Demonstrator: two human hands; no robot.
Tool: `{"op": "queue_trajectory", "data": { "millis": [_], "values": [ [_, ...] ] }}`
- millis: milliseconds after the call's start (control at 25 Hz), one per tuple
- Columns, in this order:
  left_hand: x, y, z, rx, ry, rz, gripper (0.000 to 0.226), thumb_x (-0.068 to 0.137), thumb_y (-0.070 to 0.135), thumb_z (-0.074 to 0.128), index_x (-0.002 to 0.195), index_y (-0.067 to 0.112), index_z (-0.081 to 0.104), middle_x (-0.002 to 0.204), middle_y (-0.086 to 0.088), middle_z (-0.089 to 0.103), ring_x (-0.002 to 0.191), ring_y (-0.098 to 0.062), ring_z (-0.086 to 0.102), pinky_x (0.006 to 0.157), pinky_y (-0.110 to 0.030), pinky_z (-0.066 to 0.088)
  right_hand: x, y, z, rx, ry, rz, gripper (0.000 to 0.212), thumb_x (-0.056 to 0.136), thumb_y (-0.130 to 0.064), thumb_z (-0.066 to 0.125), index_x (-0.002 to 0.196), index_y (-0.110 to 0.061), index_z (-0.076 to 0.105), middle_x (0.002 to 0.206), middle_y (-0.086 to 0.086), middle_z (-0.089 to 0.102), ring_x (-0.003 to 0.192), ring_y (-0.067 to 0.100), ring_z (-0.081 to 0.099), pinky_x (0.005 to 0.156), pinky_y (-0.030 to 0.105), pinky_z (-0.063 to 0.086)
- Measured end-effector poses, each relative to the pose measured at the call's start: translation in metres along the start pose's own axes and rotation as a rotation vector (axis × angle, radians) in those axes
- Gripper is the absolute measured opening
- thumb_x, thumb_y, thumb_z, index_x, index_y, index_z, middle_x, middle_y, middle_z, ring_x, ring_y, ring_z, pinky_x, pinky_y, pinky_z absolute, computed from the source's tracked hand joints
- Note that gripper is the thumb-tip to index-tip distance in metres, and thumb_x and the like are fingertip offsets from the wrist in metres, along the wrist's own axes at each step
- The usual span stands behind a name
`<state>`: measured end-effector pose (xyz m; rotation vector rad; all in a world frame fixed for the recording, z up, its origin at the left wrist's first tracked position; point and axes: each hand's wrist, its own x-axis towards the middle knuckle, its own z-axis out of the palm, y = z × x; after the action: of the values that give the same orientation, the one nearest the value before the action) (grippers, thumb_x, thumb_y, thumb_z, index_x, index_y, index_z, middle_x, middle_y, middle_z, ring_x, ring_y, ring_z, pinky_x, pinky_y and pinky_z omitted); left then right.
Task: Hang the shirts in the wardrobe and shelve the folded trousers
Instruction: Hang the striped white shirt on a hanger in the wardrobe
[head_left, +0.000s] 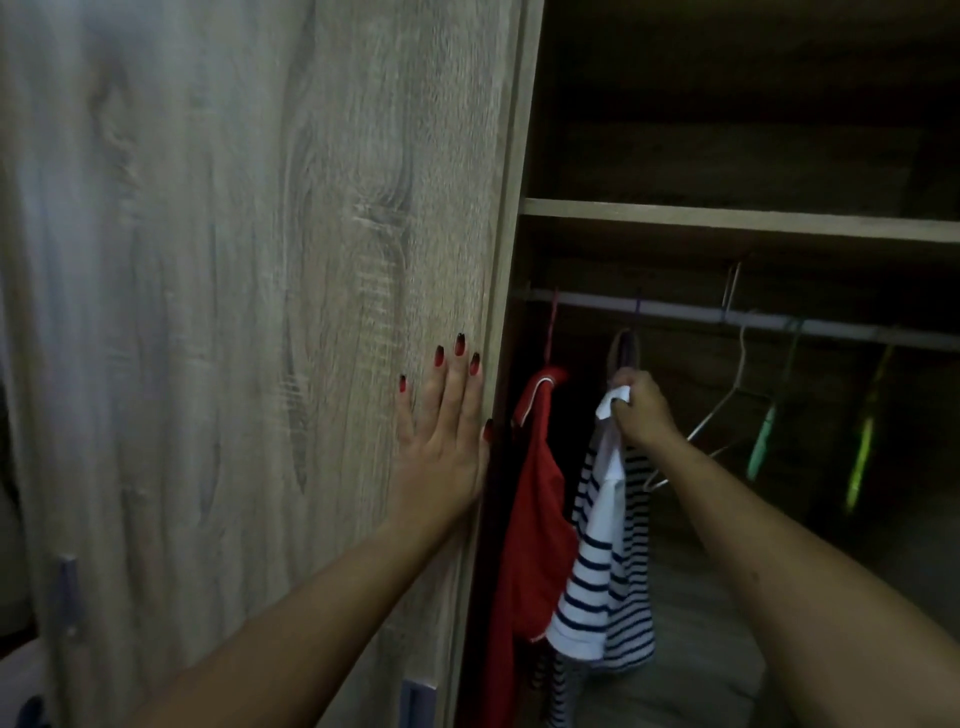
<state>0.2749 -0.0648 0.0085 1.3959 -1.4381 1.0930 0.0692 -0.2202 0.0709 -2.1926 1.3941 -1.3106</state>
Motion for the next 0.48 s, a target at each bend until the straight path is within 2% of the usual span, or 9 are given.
{"op": "queue_trajectory", "data": {
  "millis": [80, 120, 200, 320, 480],
  "values": [
    [0.0, 0.0, 0.001, -0.001, -0.007, -0.008, 0.06, 0.099, 0.027, 0.036, 0.151, 0.004, 0.016, 0.16, -0.015, 0.01, 0.149, -0.032, 0.01, 0.115, -0.062, 0.018, 0.009, 0.011, 0.001, -0.02, -0.005, 0.02, 0.033, 0.062, -0.007, 0.042, 0.076, 0.004, 0.07, 0.086, 0.022, 0.069, 0.089, 0.034, 0.067, 0.073, 0.027, 0.049],
    [-0.001, 0.001, 0.001, -0.006, -0.009, -0.011, 0.06, 0.099, 0.027, 0.035, 0.151, 0.004, 0.016, 0.16, -0.015, 0.01, 0.149, -0.032, 0.01, 0.115, -0.062, 0.018, 0.007, 0.008, -0.001, -0.033, -0.008, 0.028, 0.031, 0.065, -0.002, 0.043, 0.078, 0.005, 0.07, 0.088, 0.023, 0.07, 0.089, 0.032, 0.067, 0.073, 0.028, 0.048],
    [-0.001, 0.001, 0.0, -0.008, -0.002, -0.01, 0.059, 0.099, 0.027, 0.035, 0.15, 0.004, 0.017, 0.16, -0.015, 0.01, 0.149, -0.031, 0.01, 0.116, -0.061, 0.017, 0.008, 0.012, -0.003, -0.04, -0.001, 0.048, 0.03, 0.074, 0.009, 0.044, 0.094, 0.011, 0.067, 0.101, 0.027, 0.067, 0.1, 0.033, 0.063, 0.08, 0.032, 0.047],
    [0.0, 0.001, 0.002, 0.004, 0.006, -0.018, 0.058, 0.099, 0.027, 0.034, 0.15, 0.004, 0.018, 0.16, -0.013, 0.01, 0.149, -0.031, 0.011, 0.117, -0.06, 0.016, 0.009, 0.018, -0.003, -0.032, 0.016, 0.062, 0.041, 0.079, 0.0, 0.042, 0.116, 0.009, 0.055, 0.12, 0.027, 0.058, 0.116, 0.038, 0.054, 0.093, 0.034, 0.043],
    [0.003, 0.002, 0.003, 0.017, 0.003, -0.019, 0.057, 0.099, 0.027, 0.033, 0.149, 0.003, 0.02, 0.159, -0.011, 0.011, 0.148, -0.031, 0.011, 0.117, -0.059, 0.015, -0.019, 0.006, -0.007, -0.05, 0.03, -0.002, 0.048, 0.087, 0.003, 0.046, 0.134, -0.004, 0.041, 0.134, 0.022, 0.043, 0.122, 0.034, 0.046, 0.097, 0.031, 0.037]
  ]
}}
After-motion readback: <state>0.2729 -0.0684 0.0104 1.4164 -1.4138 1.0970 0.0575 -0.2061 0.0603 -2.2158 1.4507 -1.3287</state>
